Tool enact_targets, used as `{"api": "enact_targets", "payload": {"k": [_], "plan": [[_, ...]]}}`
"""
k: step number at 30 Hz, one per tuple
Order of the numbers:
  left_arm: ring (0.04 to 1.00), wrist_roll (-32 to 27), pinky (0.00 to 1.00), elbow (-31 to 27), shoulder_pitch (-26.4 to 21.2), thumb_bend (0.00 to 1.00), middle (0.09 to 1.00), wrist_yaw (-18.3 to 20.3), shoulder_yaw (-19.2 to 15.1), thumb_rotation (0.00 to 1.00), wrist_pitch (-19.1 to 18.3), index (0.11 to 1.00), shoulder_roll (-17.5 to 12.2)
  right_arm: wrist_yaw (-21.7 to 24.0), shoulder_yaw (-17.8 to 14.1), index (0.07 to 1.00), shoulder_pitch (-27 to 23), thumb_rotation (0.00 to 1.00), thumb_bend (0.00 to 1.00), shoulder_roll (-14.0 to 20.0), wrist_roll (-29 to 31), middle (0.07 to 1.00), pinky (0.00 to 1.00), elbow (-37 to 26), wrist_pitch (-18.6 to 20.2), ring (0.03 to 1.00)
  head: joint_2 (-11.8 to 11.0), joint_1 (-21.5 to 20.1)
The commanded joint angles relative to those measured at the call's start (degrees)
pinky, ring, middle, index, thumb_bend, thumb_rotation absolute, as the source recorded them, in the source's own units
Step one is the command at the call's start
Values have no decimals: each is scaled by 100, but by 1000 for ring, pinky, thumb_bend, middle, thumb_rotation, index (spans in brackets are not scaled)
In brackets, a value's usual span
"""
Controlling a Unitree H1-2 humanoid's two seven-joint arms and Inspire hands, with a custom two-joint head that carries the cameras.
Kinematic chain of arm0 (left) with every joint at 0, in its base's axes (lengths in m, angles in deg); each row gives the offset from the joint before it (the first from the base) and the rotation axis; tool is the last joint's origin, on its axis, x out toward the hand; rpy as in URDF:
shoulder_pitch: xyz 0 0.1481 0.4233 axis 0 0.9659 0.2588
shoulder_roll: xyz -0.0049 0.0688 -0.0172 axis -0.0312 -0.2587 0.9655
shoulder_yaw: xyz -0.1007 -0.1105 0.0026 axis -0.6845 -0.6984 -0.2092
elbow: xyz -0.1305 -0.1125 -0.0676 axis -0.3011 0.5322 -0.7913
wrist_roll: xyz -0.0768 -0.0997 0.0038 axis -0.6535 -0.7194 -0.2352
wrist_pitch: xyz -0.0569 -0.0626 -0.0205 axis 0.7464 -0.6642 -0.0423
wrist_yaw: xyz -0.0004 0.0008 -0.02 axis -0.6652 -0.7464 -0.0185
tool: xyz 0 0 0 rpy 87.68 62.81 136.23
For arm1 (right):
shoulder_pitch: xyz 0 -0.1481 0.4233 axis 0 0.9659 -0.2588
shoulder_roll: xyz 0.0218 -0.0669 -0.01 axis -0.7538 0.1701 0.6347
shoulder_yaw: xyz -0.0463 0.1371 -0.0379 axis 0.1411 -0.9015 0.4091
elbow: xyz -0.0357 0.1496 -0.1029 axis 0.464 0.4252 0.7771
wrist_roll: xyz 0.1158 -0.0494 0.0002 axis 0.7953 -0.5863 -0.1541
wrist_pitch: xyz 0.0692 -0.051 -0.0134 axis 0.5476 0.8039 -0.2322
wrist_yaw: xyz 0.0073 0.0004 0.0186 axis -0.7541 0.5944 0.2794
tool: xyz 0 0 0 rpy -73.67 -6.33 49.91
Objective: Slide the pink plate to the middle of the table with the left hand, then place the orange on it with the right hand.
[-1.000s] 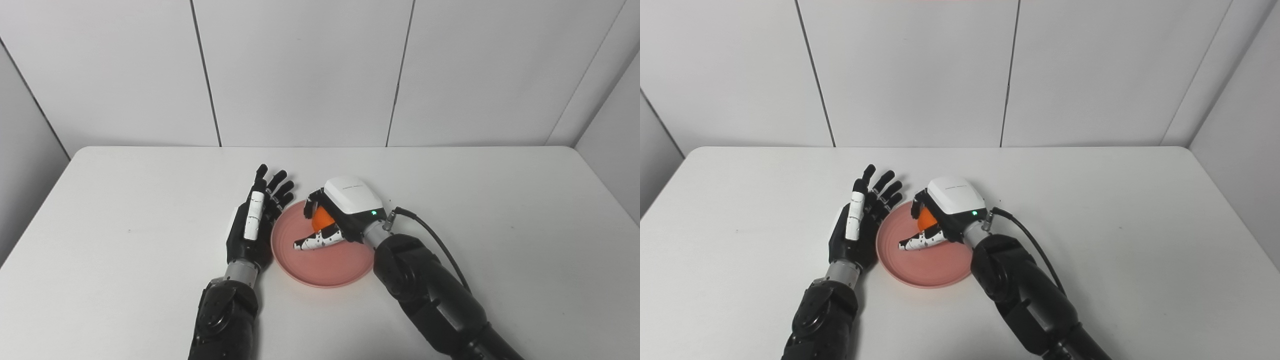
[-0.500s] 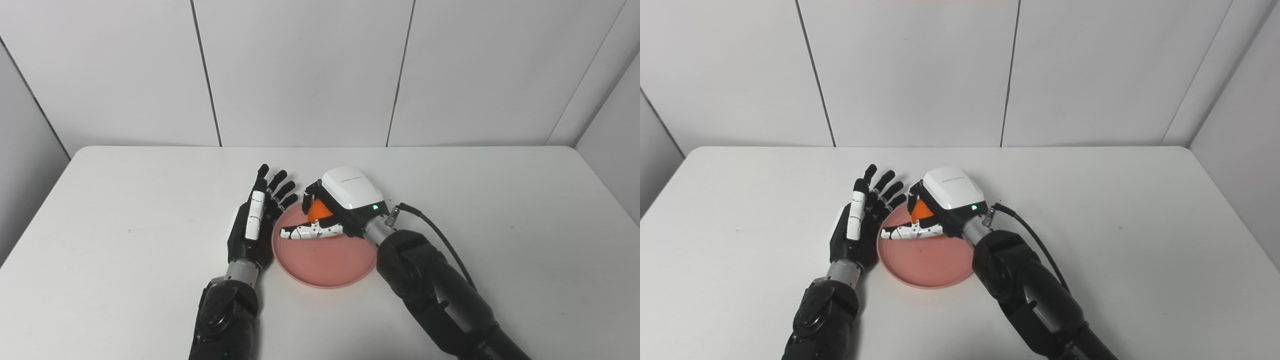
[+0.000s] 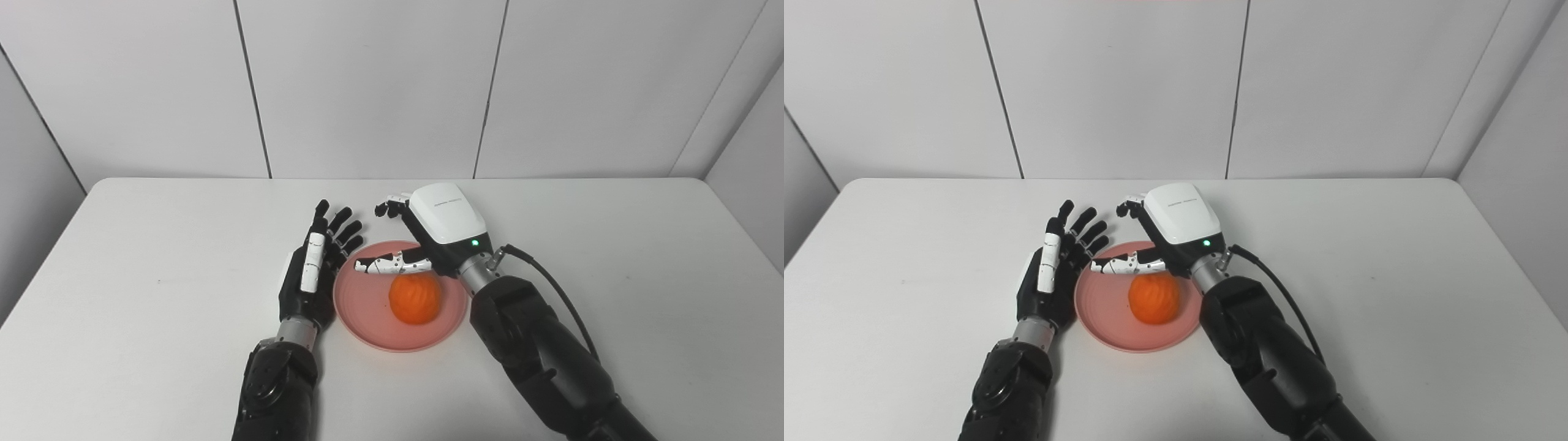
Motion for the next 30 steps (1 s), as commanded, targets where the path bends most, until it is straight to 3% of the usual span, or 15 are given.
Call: {"api": "enact_targets", "payload": {"k": [1, 10, 17, 21, 25, 26, 27, 30], "plan": [[872, 66, 886, 342, 246, 931, 904, -177, -6, 749, -290, 1000, -2, -137, -67, 701, -177, 915, 787, 24, -37, 730, 646, -101, -176, 716, 5, 2], [863, 55, 879, 324, 265, 926, 903, -195, -16, 731, -314, 1000, 12, 54, -52, 760, -168, 913, 771, 91, -237, 849, 859, -127, -65, 863, 18, -8], [861, 41, 875, 281, 274, 923, 889, -175, -12, 730, -320, 1000, 11, -102, -306, 753, -114, 885, 790, -31, 6, 851, 737, -89, -42, 853, 29, 3], [877, 44, 915, 322, 241, 931, 897, -141, -17, 733, -239, 1000, -22, -325, -886, 753, -4, 920, 788, -297, 880, 834, 726, 51, -99, 825, 30, 4], [879, 58, 914, 359, 180, 940, 894, -167, -56, 730, -142, 1000, -52, -606, -1887, 753, 148, 936, 818, -865, 2460, 792, 655, 217, -256, 764, 30, 4], [882, 61, 918, 371, 166, 937, 895, -171, -65, 731, -114, 1000, -59, -586, -2125, 749, 169, 930, 810, -979, 2876, 754, 599, 249, -295, 717, 30, 4], [886, 75, 925, 396, 151, 934, 895, -171, -70, 729, -64, 1000, -72, -604, -2326, 752, 190, 940, 807, -1065, 3232, 759, 615, 284, -360, 734, 30, 4], [892, 87, 920, 479, 107, 923, 888, -166, -91, 724, 61, 1000, -105, -734, -2842, 790, 223, 992, 767, -1269, 4162, 825, 783, 456, -697, 830, 25, 6]]}}
